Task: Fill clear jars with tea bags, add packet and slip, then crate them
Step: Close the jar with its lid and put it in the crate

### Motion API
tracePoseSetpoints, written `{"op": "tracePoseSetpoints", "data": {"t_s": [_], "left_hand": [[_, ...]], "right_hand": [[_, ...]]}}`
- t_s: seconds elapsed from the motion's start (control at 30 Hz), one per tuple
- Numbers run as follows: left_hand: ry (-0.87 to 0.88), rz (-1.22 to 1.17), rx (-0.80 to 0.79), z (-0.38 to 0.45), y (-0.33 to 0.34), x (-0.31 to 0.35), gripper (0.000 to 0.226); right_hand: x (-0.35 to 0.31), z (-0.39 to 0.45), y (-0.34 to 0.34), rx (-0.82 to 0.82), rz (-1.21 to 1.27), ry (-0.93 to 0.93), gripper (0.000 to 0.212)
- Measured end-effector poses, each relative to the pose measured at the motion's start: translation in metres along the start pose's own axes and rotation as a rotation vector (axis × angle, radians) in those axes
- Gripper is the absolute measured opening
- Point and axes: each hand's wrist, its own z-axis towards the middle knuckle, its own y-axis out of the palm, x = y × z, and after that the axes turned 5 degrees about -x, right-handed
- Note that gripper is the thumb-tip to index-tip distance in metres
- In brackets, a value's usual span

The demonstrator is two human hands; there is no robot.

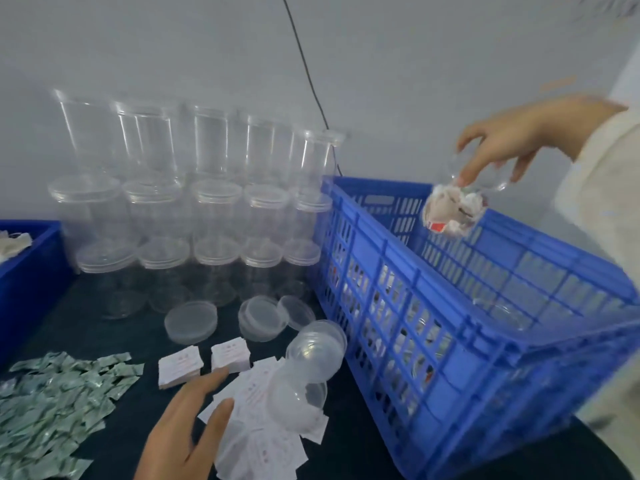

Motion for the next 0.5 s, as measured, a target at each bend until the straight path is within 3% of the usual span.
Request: {"op": "tracePoseSetpoints", "data": {"t_s": [0.17,0.37,0.5], "left_hand": [[-0.07,0.017,0.023,-0.005,0.001,-0.002,0.027],[-0.136,0.096,0.03,-0.005,-0.001,-0.017,0.041],[-0.15,0.098,0.041,0.0,-0.001,-0.021,0.035]], "right_hand": [[0.037,0.058,0.072,-0.148,-0.145,0.03,0.068],[0.067,0.091,0.119,-0.169,-0.23,0.077,0.085],[0.076,0.102,0.146,-0.335,-0.261,0.097,0.093]]}}
